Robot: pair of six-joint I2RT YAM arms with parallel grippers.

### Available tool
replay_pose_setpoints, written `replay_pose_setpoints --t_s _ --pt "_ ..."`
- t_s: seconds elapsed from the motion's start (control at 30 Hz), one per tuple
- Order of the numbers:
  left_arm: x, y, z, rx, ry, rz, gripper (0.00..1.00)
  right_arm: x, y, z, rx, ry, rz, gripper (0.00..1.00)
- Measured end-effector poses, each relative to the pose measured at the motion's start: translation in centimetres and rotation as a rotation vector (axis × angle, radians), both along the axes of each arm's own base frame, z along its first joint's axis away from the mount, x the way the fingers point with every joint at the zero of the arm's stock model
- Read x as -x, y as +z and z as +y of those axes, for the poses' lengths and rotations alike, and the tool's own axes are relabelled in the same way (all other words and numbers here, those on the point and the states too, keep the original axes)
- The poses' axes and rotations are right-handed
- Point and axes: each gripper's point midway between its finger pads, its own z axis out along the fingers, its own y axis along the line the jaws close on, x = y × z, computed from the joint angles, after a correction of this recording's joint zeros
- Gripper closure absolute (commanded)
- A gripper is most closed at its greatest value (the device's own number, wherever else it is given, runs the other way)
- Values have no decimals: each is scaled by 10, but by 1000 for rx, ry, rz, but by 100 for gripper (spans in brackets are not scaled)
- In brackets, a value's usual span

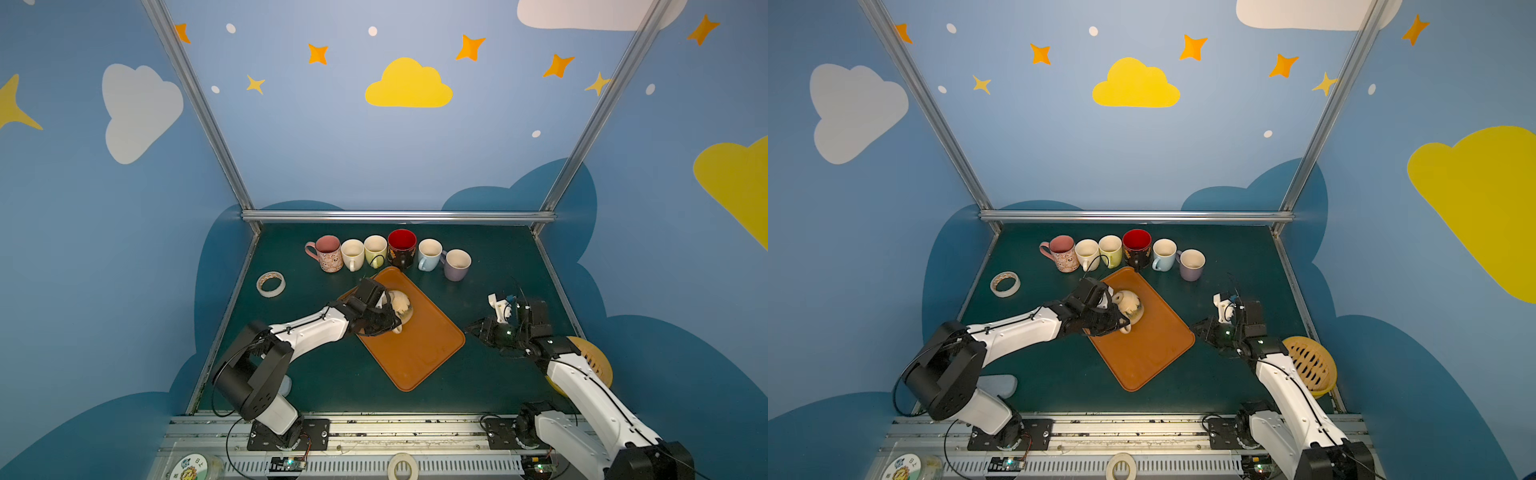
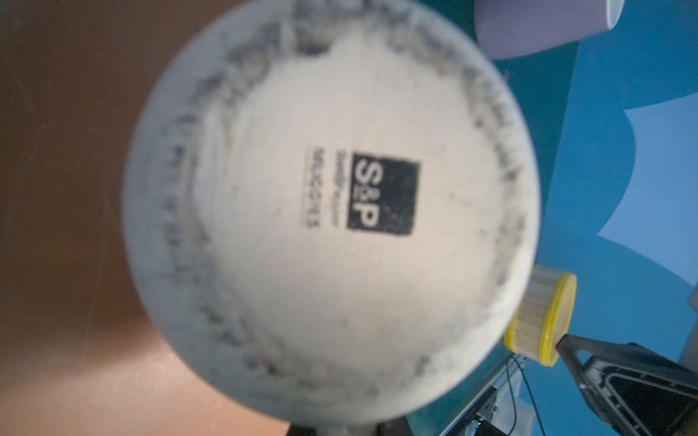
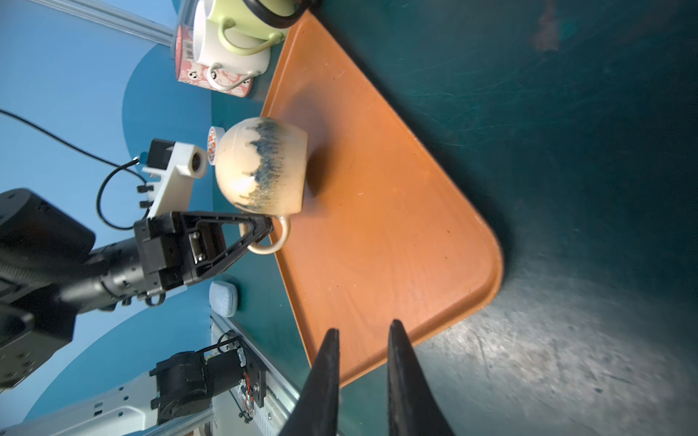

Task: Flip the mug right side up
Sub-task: 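Lift and turn the cream mug upright with the left gripper while right approaches, then grasp the cream mug's handle with the right gripper beside the left gripper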

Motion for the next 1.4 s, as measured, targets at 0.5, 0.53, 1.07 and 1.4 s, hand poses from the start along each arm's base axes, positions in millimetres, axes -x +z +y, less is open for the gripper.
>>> replay_pose_setpoints --t_s 0.5,0.53,1.07,1.4 --pt "-42 25 6 235 189 53 96 -8 7 33 -141 43 42 80" --pt "-46 27 6 250 205 55 96 -9 7 36 -156 44 48 79" --pt "-94 90 -14 563 289 -60 96 -42 30 81 -398 24 153 50" --pt "-109 140 -26 726 256 -144 96 -96 74 100 -533 -48 126 54"
